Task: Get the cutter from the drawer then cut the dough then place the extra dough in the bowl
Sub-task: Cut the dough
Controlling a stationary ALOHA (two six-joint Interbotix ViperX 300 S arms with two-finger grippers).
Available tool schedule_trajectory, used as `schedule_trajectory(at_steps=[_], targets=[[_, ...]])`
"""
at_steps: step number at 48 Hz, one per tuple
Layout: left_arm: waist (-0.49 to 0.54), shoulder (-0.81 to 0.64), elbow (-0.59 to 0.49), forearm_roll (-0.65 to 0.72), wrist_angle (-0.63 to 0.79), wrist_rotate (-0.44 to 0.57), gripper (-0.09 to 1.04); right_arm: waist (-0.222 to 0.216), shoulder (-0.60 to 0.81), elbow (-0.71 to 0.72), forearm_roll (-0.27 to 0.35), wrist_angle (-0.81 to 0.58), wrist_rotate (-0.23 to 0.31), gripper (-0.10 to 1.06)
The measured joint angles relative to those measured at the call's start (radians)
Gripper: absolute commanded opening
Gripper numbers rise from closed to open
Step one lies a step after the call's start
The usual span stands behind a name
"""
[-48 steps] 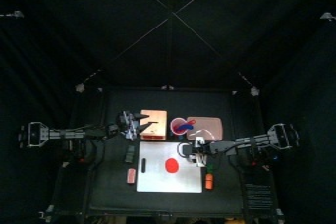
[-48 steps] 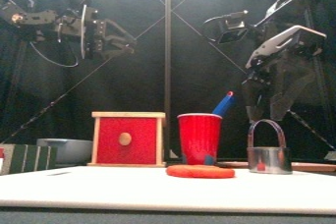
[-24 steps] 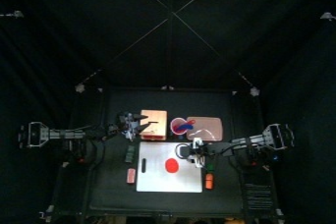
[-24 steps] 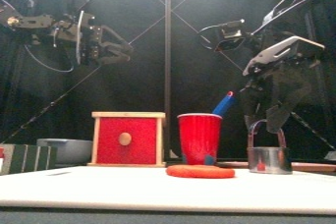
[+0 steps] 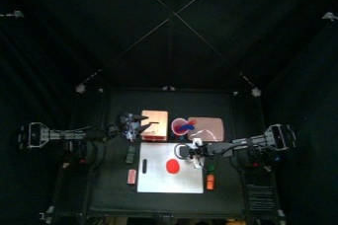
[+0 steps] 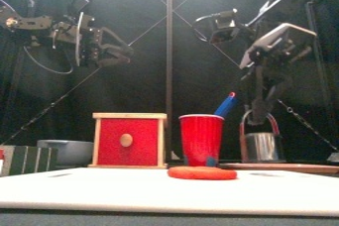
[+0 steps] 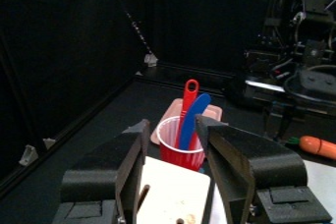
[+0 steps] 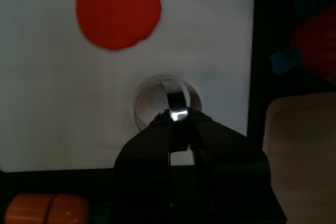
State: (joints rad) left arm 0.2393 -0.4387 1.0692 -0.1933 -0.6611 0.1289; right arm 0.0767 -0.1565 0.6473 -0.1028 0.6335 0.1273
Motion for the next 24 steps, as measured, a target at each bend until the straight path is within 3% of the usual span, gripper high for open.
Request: schedule_trajectory(at_steps=[12,19,24], targets=[[0.002,0.000,0.018,0.000,-0.002,0.006,0.81,0.008,0.083,-0.195,0.064,0.071,0.012,0.39],[0.002,0.000,0.035,0.006,-0.002,0.017,0.81,0.026,0.189,-0.265,0.041,0.066,0.078,0.39],[0.002,0.000,0.046,0.009,-0.002,0.018,0.81,0.043,0.255,-0.304,-0.014,0.064,0.141,0.39]])
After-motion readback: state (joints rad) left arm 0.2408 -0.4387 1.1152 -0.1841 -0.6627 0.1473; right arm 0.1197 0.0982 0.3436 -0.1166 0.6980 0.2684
